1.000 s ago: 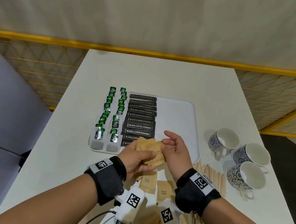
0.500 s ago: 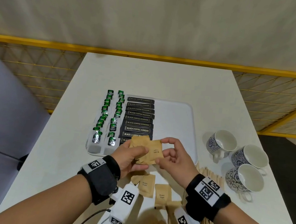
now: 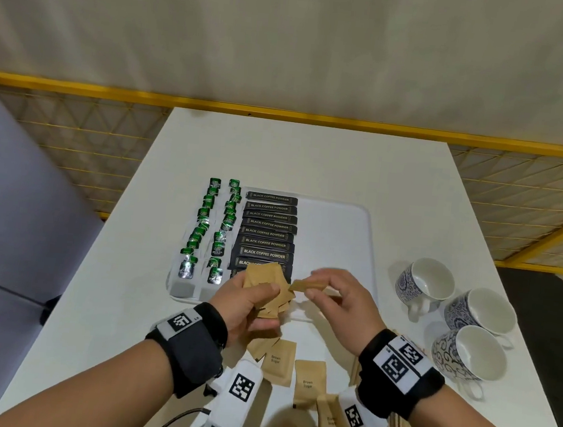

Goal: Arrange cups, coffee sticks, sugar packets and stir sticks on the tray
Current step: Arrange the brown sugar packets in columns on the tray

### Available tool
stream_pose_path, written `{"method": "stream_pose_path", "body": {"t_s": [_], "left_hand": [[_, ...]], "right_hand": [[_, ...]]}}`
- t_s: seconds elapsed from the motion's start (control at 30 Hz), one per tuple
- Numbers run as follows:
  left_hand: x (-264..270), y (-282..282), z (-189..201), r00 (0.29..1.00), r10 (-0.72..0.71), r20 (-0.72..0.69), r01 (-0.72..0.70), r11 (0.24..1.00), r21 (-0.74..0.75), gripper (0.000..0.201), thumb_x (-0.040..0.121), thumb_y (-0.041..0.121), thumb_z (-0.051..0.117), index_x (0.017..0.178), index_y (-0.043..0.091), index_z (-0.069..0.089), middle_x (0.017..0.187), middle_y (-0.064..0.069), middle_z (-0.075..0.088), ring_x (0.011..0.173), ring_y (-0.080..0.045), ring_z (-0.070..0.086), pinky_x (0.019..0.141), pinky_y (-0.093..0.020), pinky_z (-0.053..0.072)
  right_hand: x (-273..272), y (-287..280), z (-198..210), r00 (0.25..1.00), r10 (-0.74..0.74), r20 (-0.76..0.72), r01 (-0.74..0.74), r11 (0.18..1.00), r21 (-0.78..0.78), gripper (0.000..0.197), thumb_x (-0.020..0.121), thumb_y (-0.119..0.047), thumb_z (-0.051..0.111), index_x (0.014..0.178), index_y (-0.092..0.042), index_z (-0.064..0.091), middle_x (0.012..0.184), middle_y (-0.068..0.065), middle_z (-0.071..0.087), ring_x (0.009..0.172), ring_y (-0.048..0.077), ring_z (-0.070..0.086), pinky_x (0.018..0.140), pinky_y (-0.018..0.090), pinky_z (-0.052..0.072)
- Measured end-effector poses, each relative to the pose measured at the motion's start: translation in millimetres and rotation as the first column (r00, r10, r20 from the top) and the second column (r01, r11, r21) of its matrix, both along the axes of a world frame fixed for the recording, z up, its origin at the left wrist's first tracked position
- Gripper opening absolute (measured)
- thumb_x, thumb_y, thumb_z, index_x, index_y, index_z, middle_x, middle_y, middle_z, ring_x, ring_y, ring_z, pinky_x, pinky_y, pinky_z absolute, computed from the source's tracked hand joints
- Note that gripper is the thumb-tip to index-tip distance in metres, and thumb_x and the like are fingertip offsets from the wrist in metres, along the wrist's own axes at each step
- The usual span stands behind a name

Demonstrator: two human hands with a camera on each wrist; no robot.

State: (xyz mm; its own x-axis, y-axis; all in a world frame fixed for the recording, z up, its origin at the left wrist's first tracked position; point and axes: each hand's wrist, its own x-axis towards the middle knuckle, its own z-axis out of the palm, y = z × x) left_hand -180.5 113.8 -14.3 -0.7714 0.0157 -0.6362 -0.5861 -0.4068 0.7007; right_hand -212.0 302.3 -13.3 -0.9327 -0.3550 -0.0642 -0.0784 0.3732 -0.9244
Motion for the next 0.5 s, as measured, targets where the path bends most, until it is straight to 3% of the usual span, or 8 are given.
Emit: {"method": "stream_pose_path", "body": {"t_s": [0.1,0.2,0.3,0.5], "left_hand": [[1,0,-1,1.000,0.015,-0.015,-0.015,0.999,-0.037,0.024,0.087,0.008,0.064,0.108,0.018,0.056,0.087,-0.004,0.072,0.069,-0.019,0.072,0.057,-0.031,0.059],[1,2,1,0.999,0.048,-0.021,-0.049,0.998,-0.045,0.028,0.085,0.007,0.066,0.110,0.018,0.057,0.099,-0.006,0.069,0.079,-0.020,0.071,0.058,-0.031,0.058],[-1,4,2,0.997,0.078,-0.025,-0.079,0.996,-0.040,0.032,0.085,0.004,0.066,0.113,0.016,0.056,0.103,-0.009,0.067,0.084,-0.023,0.068,0.054,-0.029,0.056],[-6,-1,-2,0.997,0.080,0.004,-0.080,0.995,-0.063,0.027,0.087,0.004,0.064,0.110,0.016,0.056,0.105,-0.012,0.066,0.086,-0.028,0.066,0.057,-0.032,0.058]], "right_hand": [[-6,-3,-2,0.976,-0.021,0.218,0.039,0.996,-0.080,0.022,0.093,-0.013,0.057,0.094,-0.033,0.066,0.088,-0.002,0.066,0.083,0.011,0.063,0.079,0.029,0.056],[-7,-9,0,0.918,-0.016,0.395,0.109,0.971,-0.214,0.023,0.093,-0.006,0.055,0.106,-0.022,0.067,0.082,-0.001,0.062,0.078,0.009,0.067,0.071,0.023,0.057],[-8,-11,-1,0.869,-0.067,0.490,0.222,0.938,-0.267,0.022,0.088,-0.005,0.064,0.106,-0.016,0.069,0.073,0.000,0.064,0.072,0.011,0.069,0.066,0.023,0.058],[-12,-17,3,0.816,-0.138,0.561,0.335,0.904,-0.265,0.019,0.089,-0.004,0.062,0.102,-0.015,0.071,0.086,0.006,0.074,0.072,0.011,0.070,0.061,0.018,0.056]]}}
